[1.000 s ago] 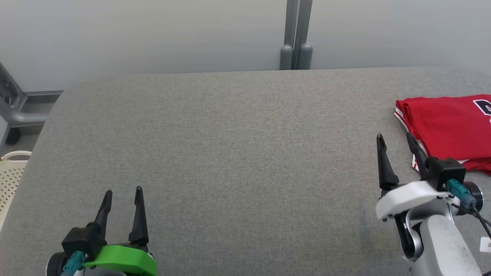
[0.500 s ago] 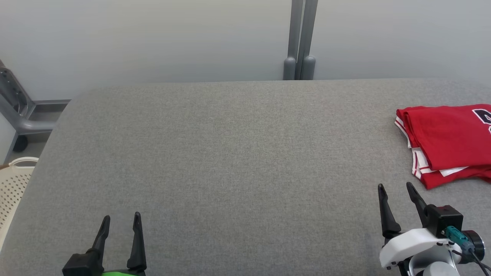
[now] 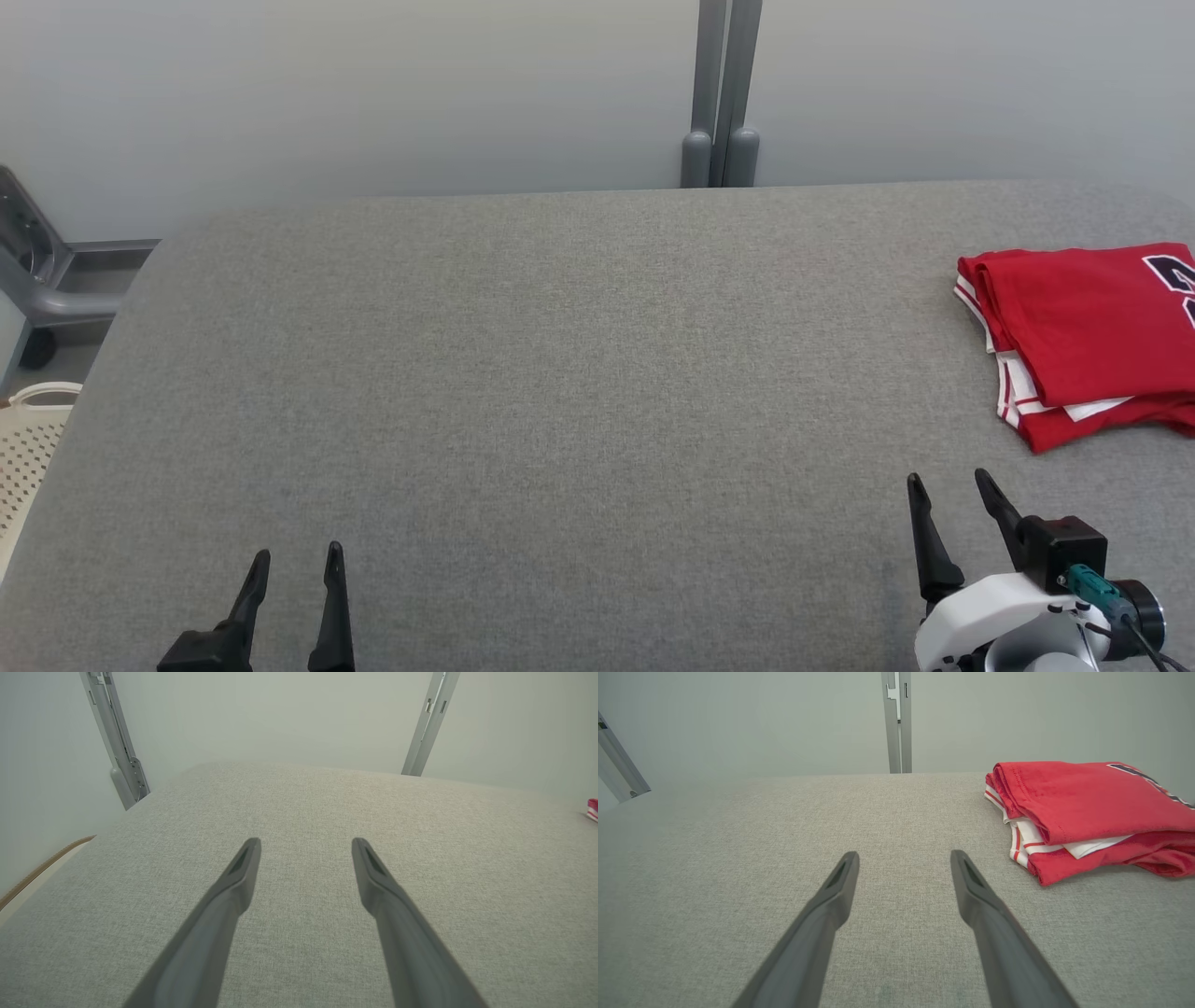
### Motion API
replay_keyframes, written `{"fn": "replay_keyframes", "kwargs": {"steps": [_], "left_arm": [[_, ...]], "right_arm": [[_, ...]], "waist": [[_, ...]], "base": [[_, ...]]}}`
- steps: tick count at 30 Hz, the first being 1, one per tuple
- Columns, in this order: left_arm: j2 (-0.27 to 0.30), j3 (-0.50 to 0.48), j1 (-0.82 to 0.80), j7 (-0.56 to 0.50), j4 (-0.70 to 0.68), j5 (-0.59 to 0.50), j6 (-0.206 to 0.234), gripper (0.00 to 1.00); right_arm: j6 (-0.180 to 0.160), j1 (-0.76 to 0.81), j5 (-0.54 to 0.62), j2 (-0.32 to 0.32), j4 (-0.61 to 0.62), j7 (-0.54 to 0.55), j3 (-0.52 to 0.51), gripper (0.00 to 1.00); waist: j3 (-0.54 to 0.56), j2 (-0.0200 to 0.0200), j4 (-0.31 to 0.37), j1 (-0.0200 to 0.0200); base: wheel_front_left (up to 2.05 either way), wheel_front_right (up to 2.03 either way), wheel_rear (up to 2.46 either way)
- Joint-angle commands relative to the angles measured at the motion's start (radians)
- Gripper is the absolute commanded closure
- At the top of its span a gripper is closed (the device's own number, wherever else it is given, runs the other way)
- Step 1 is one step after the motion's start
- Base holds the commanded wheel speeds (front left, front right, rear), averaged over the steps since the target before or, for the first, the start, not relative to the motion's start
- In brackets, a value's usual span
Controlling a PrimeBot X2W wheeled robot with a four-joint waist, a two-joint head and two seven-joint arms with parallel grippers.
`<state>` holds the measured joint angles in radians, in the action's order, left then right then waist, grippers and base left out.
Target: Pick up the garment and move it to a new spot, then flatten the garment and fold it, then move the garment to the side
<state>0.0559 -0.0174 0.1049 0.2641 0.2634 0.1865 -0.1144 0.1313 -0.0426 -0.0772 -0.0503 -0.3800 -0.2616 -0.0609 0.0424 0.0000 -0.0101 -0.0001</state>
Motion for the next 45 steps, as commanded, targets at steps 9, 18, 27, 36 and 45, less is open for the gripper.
{"fn": "replay_keyframes", "kwargs": {"steps": [9,18,27,36,45], "left_arm": [[-0.001,-0.023,-0.036,0.000,0.047,-0.007,-0.005,0.00],[-0.003,-0.040,-0.041,0.000,0.052,-0.007,-0.004,0.00],[-0.005,-0.034,-0.042,0.000,0.051,-0.006,-0.006,0.00],[-0.005,-0.031,-0.040,0.000,0.048,0.001,-0.004,0.00],[-0.010,-0.033,-0.027,-0.017,0.089,0.035,-0.004,1.00]], "right_arm": [[-0.001,-0.013,0.000,-0.001,-0.023,-0.003,0.013,0.00],[-0.001,-0.023,-0.007,-0.001,-0.027,-0.003,0.018,0.00],[-0.001,-0.021,-0.011,-0.001,-0.022,-0.004,0.021,0.00],[-0.001,-0.022,-0.019,-0.001,-0.024,-0.003,0.027,0.00],[0.000,-0.002,-0.056,0.007,-0.061,0.016,0.019,1.00]], "waist": [[-0.026,0.0000,0.005,0.0001],[-0.036,0.0000,0.005,0.0001],[-0.036,0.0000,0.003,0.0001],[-0.035,0.0000,0.002,0.0001],[-0.035,0.0000,0.003,0.0001]], "base": [[0.00,0.00,0.00],[0.00,0.00,0.00],[0.00,0.00,0.00],[0.00,0.00,0.00],[0.00,0.00,0.00]]}}
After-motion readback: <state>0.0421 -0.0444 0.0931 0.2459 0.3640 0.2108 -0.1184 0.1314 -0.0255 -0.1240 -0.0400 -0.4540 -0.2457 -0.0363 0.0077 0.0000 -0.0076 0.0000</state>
